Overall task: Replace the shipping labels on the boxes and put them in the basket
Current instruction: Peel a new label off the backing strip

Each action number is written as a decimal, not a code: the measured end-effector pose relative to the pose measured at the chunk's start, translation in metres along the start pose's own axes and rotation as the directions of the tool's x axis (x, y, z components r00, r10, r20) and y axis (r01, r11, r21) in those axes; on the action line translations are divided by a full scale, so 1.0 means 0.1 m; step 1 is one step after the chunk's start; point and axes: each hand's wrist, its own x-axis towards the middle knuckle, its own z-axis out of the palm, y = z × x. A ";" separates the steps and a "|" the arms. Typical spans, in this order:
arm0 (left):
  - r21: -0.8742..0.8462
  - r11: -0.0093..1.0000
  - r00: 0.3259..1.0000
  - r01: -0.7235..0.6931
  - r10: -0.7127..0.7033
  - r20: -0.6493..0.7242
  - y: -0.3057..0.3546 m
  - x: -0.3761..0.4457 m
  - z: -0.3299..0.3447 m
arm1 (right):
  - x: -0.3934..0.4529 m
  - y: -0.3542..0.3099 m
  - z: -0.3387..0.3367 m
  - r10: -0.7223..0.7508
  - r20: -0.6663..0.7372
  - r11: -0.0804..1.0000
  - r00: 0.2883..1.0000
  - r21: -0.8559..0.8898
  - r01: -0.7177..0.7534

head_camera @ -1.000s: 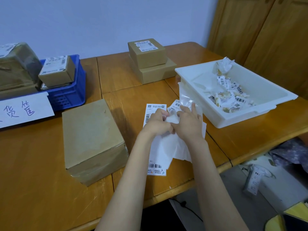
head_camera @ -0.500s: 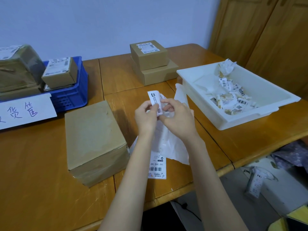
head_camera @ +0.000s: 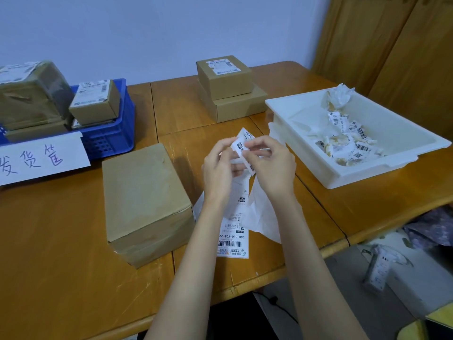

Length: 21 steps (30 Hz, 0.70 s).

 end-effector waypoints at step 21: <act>-0.210 0.978 1.000 0.002 -0.003 -0.003 -0.02 0.00 -0.06 | -0.07 -0.04 -0.08 0.002 0.061 0.993 0.998 0.116 -0.009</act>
